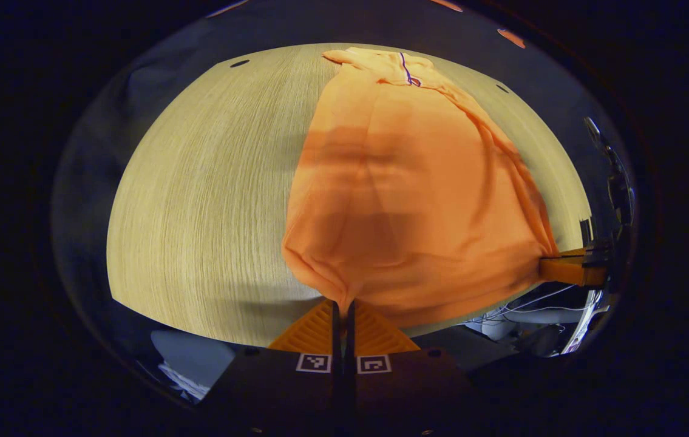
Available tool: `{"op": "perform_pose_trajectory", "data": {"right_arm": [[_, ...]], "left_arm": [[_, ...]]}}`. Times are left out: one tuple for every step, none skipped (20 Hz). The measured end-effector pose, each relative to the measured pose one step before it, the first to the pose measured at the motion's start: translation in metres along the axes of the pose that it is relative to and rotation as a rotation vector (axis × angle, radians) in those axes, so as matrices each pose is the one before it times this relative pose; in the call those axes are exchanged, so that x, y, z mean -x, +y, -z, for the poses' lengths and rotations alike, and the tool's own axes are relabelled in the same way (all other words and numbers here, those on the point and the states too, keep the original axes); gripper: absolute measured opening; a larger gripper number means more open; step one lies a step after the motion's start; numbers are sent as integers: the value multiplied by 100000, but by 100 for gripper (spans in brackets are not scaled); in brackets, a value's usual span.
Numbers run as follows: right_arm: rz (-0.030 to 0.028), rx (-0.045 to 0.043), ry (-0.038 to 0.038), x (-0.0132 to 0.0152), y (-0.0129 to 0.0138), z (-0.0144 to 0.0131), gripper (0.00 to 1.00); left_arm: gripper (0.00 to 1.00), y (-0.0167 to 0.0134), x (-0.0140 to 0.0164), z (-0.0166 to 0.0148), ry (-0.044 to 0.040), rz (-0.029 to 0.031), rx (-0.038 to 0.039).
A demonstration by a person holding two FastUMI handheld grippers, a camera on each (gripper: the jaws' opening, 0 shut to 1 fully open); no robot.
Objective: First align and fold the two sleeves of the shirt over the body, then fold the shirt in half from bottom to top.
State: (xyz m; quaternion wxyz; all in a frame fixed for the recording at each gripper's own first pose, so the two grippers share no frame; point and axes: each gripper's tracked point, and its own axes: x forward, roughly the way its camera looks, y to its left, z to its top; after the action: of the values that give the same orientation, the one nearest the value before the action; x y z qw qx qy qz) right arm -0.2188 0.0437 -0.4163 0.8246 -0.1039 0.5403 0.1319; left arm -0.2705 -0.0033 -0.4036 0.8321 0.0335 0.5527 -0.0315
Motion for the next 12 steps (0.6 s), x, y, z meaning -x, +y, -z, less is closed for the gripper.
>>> {"op": "perform_pose_trajectory", "data": {"right_arm": [[-229,83,-471,173,211,-139,4],[242,442,-1341,612,58,-267,4],[429,197,-1313,600,7,-663,4],[117,-250,-1907,520,114,-886,4],[202,-943,-2250,738,45,-1053,4],[-294,-261,-1530,606,67,-946,4],[488,-782,-3120,549,72,-1318,4],[464,-235,-2463,951,-65,-1265,4],[257,-648,-2978,559,53,-1447,4],[-782,-340,-2431,707,302,-1263,4],[-583,-178,-2385,542,320,-1346,4],[-23,-255,-2991,307,10,-1370,4]], "left_arm": [[1,-203,164,-245,-295,1377,591],[1,-112,367,-315,-971,573,-24],[1,-276,318,-551,-1144,1558,185],[1,-573,642,-489,-1224,2900,568],[1,-299,679,-834,-1837,1997,731],[1,-130,757,-853,-1778,1567,-51],[1,-49,626,-1279,-2106,1151,-111],[1,-78,508,-1232,-1911,1100,28],[1,68,302,-1482,-2258,773,-126],[1,127,340,-1513,-2481,424,-72],[1,-9,182,-1586,-2219,1091,142],[1,-126,396,-1321,-2685,639,477]]}}
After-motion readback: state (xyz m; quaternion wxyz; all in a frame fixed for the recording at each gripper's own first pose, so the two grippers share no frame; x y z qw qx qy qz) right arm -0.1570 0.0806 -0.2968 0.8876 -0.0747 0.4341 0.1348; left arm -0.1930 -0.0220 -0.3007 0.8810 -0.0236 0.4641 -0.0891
